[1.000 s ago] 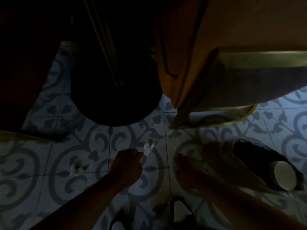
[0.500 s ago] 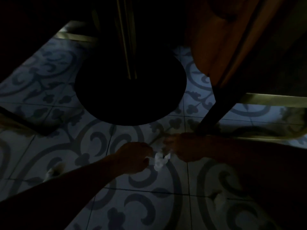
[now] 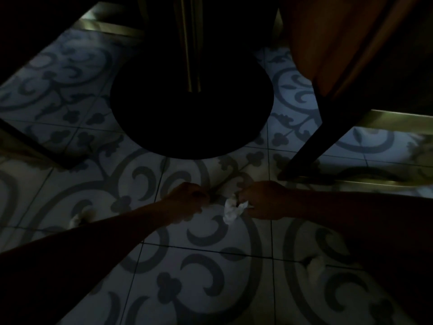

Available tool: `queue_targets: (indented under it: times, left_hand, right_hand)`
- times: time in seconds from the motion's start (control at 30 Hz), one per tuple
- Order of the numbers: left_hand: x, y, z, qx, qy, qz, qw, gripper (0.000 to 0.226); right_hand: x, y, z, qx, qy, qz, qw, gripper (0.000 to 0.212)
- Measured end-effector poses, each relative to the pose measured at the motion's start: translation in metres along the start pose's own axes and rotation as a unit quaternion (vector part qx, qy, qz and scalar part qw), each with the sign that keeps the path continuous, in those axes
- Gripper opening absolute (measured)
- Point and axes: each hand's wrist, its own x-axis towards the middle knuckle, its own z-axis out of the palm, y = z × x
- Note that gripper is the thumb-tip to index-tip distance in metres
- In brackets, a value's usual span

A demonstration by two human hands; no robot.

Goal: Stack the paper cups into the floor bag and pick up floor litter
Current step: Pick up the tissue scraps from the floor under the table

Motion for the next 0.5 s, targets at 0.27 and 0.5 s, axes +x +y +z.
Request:
queue_targets:
  times: [0.27, 0.5]
  left_hand:
    - [-0.005, 0.007, 0.021, -0.217, -0.087, -0.075, 0.969, 0.040]
    - [-0.004, 0.004, 0.018, -0.301, -0.121, -0.115, 0.939, 0.056]
  right_hand:
    - [0.000, -0.011, 0.000, -0.002, 0.066, -0.031, 0.997, 0.021]
    - [-0.016, -0.017, -0.020, 0.046, 0.069, -0.031, 0.996, 0.019]
